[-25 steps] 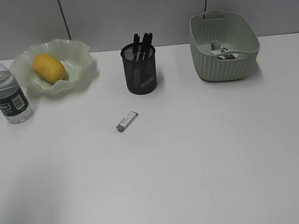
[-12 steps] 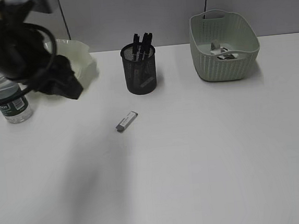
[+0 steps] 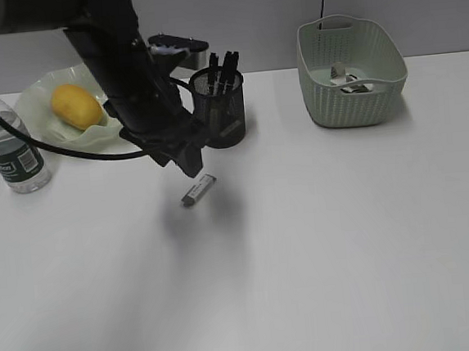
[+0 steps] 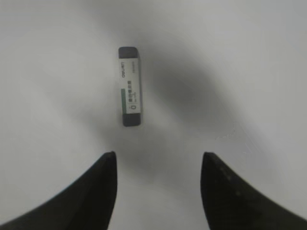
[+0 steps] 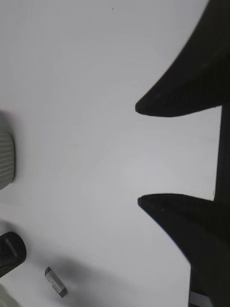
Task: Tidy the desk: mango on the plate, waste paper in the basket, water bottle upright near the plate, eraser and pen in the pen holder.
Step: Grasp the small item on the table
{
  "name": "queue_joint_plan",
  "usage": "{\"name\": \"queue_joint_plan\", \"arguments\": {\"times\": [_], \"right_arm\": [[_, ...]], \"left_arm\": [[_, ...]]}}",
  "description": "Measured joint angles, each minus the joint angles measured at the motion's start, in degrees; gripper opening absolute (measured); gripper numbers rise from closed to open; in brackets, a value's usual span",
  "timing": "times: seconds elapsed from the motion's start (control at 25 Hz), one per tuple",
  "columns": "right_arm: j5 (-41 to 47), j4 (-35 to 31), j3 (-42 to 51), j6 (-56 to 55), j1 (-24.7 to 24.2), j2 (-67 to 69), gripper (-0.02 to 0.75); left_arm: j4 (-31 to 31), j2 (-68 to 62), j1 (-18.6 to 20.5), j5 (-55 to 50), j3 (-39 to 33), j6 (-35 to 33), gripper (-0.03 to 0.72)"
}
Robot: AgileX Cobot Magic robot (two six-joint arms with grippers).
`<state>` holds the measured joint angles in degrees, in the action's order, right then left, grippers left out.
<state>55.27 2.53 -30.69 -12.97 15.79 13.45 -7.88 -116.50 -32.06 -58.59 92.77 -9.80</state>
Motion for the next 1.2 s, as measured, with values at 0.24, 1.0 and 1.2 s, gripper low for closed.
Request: {"name": "queue_joint_plan", "arguments": {"times": [0.24, 1.0, 1.2], "right_arm": [[0.0, 0.0, 0.0, 0.0, 0.0, 0.0, 0.417], [0.0, 0.0, 0.0, 0.05, 0.0, 0.0, 0.417], [0.0, 0.0, 0.0, 0.05, 0.0, 0.0, 0.417]], "left_arm": [[3.7, -8.31, -0.04, -2.17, 6.56, 3.97, 0.428], [13.57, -12.8, -3.74, 3.84, 7.23, 10.84, 0.388], [13.59, -12.8, -3.74, 6.02, 7.23, 11.91, 0.368]]}}
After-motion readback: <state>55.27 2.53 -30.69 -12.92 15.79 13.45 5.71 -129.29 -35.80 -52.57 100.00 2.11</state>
